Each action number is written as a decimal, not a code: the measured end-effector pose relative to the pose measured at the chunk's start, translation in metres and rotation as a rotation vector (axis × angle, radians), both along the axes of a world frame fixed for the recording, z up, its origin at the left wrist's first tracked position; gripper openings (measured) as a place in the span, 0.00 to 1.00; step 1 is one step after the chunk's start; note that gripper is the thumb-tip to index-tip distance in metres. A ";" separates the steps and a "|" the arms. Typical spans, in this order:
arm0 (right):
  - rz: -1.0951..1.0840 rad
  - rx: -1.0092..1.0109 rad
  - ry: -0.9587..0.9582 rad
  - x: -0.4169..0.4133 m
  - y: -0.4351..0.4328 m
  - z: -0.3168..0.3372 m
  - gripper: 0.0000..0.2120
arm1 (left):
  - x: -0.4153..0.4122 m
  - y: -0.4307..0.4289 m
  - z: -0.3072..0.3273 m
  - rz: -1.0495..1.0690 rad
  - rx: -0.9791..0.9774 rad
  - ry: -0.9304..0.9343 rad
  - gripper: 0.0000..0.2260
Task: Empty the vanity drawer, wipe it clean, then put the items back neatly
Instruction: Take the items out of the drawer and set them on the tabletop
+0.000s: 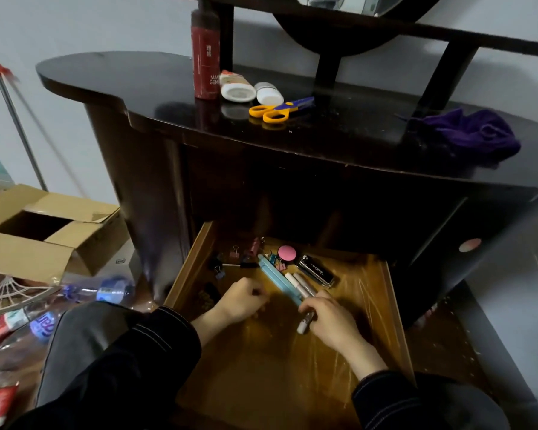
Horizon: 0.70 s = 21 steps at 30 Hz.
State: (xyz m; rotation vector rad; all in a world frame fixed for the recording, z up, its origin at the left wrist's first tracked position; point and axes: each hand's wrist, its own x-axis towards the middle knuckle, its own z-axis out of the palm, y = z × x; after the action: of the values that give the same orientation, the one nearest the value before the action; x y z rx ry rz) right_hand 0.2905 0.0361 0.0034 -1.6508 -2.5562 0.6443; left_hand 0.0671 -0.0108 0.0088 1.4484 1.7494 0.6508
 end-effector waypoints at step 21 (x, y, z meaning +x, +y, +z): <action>-0.117 -0.304 0.627 -0.023 -0.019 0.006 0.06 | 0.024 -0.012 -0.002 0.124 -0.244 -0.654 0.10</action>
State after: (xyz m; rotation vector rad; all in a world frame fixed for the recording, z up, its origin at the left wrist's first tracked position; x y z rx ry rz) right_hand 0.2671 0.0167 0.0097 -1.3520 -1.9707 1.3384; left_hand 0.0915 -0.0230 0.0072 0.8326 1.3421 0.8291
